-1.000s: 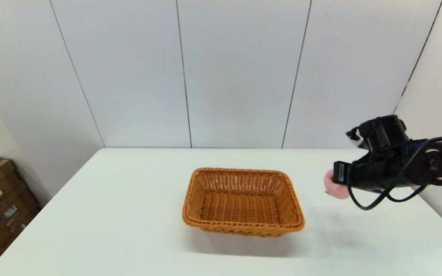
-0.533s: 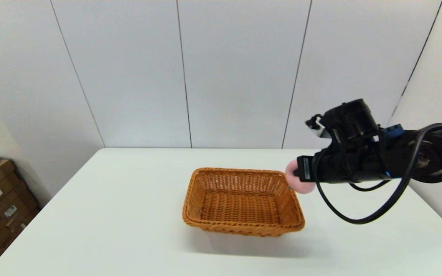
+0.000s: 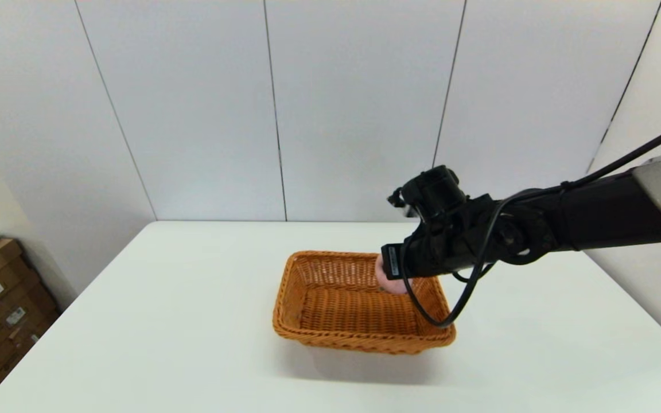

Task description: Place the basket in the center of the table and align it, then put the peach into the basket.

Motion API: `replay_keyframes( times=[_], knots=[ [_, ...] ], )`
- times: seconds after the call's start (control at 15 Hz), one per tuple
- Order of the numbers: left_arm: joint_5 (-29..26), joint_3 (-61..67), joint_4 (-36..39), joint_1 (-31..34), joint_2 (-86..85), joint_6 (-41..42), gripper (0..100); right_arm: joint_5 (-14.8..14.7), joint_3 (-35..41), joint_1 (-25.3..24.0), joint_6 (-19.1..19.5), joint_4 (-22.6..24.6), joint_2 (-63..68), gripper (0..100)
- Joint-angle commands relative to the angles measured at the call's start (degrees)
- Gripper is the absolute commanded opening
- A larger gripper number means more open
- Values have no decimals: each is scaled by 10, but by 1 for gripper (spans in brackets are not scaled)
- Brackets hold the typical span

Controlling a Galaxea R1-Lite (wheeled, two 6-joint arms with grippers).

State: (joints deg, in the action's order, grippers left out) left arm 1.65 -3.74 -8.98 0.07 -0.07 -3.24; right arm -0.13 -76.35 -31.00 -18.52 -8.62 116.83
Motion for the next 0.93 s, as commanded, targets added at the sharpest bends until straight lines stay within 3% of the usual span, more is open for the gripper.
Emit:
replay_keyframes(
  times=[0.07, 0.53, 0.8, 0.93],
  knots=[
    [0, 1, -1, 0, 0, 0, 100, 0, -13, -6, -3, 0, 31, 100],
    [-1, 0, -1, 0, 0, 0, 100, 1, -2, 16, -10, -18, -17, 100],
    [-1, 0, -1, 0, 0, 1, 100, 11, 2, 140, -13, -51, -68, 100],
    [-1, 0, -1, 0, 0, 1, 100, 38, 4, 234, 26, -69, -85, 100]
  ],
)
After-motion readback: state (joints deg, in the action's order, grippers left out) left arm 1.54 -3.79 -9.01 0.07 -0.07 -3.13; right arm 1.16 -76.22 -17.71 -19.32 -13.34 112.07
